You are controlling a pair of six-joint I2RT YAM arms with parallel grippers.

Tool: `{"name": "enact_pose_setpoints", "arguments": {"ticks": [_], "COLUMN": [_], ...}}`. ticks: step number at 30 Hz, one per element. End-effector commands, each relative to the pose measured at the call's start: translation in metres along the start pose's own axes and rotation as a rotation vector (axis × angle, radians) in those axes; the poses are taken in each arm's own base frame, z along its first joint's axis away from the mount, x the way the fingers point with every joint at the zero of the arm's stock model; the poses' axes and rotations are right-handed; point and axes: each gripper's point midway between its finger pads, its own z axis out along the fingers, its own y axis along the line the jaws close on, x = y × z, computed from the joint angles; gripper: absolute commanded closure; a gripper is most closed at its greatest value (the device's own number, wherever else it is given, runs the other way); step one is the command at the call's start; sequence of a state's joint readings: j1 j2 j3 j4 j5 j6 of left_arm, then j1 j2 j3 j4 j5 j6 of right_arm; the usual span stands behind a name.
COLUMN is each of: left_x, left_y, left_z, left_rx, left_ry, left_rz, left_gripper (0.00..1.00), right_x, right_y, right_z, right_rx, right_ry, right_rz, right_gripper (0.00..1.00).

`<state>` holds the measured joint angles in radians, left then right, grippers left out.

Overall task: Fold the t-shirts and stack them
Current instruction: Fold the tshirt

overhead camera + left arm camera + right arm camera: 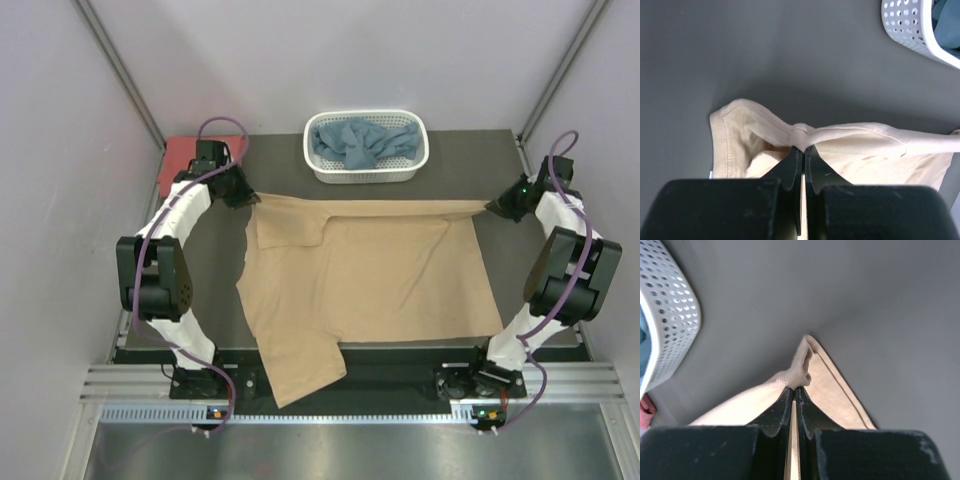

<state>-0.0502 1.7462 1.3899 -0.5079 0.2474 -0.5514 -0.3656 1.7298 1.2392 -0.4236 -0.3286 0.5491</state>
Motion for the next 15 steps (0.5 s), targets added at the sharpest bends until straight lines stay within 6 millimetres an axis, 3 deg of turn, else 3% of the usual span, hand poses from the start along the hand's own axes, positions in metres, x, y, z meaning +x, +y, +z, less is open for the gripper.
{"name": "enact_pose_setpoints", "arguments": {"ticks": [1,15], "left_x": [-0.03,-0.041], "left_y": [0.0,0.009], "left_z": [-0.007,-0.001], "left_rx": [-0.011,-0.039], "left_ry": [-0.079,-0.086], "left_rz": [0.001,-0.007], "left_gripper": [1.0,1.0], "right_x": [-0.039,-0.046], "right_y": [0.024,0.051], "right_z": [-0.004,0.014], "right_rx": [-0.079,-0.154], "right_ry": [-0.117,-0.11], "right_rz": [-0.01,-0.007], "right_gripper": [1.0,1.0]}}
